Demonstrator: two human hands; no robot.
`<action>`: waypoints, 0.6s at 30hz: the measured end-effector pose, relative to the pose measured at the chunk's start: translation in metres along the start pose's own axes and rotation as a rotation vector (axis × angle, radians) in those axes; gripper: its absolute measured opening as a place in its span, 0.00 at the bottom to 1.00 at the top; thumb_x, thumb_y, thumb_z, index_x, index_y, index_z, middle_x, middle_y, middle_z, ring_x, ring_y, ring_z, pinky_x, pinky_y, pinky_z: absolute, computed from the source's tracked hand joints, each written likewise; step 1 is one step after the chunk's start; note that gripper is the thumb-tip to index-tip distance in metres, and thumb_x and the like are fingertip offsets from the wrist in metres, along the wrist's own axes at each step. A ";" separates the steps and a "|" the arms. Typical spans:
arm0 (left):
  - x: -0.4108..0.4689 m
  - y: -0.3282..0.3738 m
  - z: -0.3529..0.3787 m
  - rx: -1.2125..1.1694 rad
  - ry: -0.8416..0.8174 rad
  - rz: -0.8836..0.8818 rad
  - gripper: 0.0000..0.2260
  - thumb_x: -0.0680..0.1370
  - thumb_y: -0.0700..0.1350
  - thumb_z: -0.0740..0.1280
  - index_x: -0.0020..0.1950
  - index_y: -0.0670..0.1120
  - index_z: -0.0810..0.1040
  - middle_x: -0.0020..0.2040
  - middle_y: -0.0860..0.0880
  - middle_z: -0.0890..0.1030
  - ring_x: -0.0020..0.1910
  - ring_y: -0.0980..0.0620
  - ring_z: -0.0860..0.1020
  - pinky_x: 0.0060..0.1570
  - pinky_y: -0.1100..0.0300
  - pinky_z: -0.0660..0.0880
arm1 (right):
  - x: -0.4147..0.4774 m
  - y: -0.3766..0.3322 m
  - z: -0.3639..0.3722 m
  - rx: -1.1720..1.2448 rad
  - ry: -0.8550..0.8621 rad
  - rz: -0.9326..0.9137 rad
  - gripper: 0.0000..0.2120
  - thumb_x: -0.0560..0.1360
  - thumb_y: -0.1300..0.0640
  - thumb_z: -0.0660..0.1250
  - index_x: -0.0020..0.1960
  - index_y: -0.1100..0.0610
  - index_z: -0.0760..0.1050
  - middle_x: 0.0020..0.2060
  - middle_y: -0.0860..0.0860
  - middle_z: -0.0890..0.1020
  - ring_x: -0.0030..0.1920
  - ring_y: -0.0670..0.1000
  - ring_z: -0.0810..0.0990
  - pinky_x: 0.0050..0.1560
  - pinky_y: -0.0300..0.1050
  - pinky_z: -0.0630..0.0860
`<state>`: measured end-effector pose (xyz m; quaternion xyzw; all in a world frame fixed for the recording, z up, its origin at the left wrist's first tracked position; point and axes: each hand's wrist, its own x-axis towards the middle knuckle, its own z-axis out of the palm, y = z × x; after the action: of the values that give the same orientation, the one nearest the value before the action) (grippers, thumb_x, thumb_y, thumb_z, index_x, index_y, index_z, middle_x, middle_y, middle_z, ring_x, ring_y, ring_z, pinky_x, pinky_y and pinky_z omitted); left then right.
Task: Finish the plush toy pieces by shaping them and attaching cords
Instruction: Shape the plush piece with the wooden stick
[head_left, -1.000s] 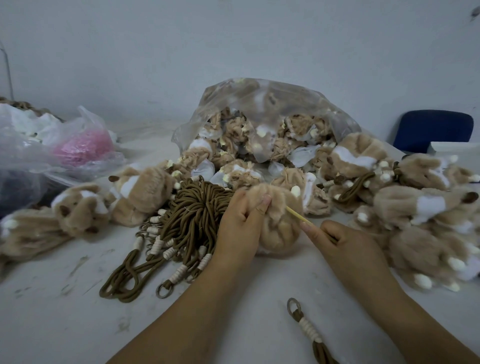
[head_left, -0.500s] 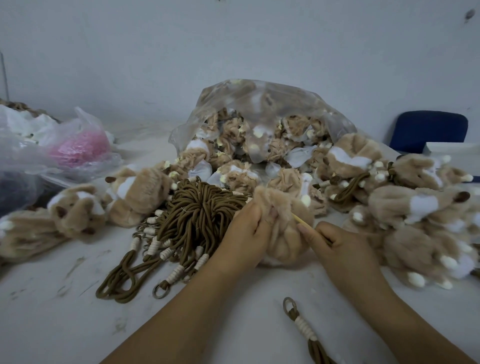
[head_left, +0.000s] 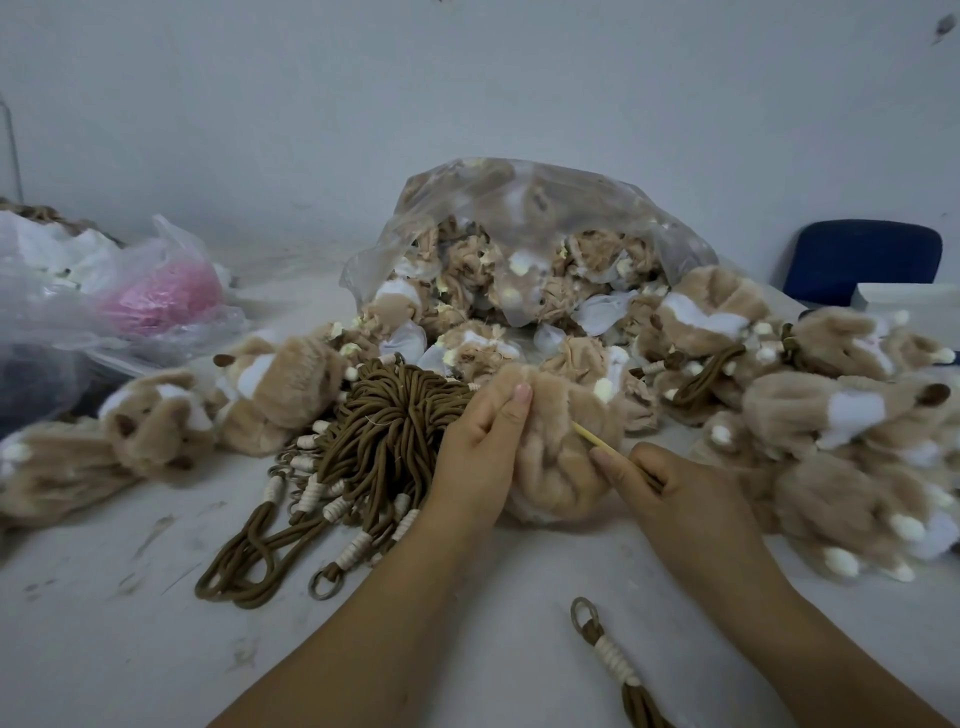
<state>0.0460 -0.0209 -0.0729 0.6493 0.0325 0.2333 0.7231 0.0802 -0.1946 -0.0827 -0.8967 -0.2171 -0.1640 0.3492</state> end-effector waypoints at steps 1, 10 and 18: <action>0.000 -0.001 0.000 0.021 0.024 0.015 0.12 0.71 0.60 0.67 0.51 0.57 0.82 0.52 0.52 0.85 0.55 0.58 0.82 0.57 0.63 0.77 | 0.000 0.000 0.000 -0.009 -0.005 0.002 0.29 0.68 0.27 0.50 0.28 0.52 0.59 0.24 0.42 0.72 0.28 0.46 0.71 0.27 0.44 0.61; -0.002 -0.005 0.003 0.235 -0.012 0.211 0.10 0.81 0.46 0.65 0.45 0.59 0.80 0.43 0.62 0.83 0.46 0.68 0.80 0.45 0.75 0.72 | -0.001 -0.002 0.004 0.028 0.008 0.040 0.28 0.67 0.26 0.49 0.30 0.51 0.64 0.24 0.42 0.73 0.28 0.44 0.72 0.28 0.44 0.62; -0.003 -0.007 0.003 0.220 -0.113 0.107 0.17 0.75 0.58 0.63 0.44 0.46 0.81 0.43 0.49 0.84 0.41 0.63 0.79 0.43 0.69 0.75 | 0.001 0.003 0.006 0.074 0.036 0.021 0.30 0.67 0.27 0.52 0.31 0.54 0.67 0.25 0.46 0.74 0.31 0.46 0.73 0.31 0.42 0.68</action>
<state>0.0466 -0.0256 -0.0803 0.7378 -0.0177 0.2297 0.6345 0.0838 -0.1918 -0.0884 -0.8823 -0.2071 -0.1685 0.3877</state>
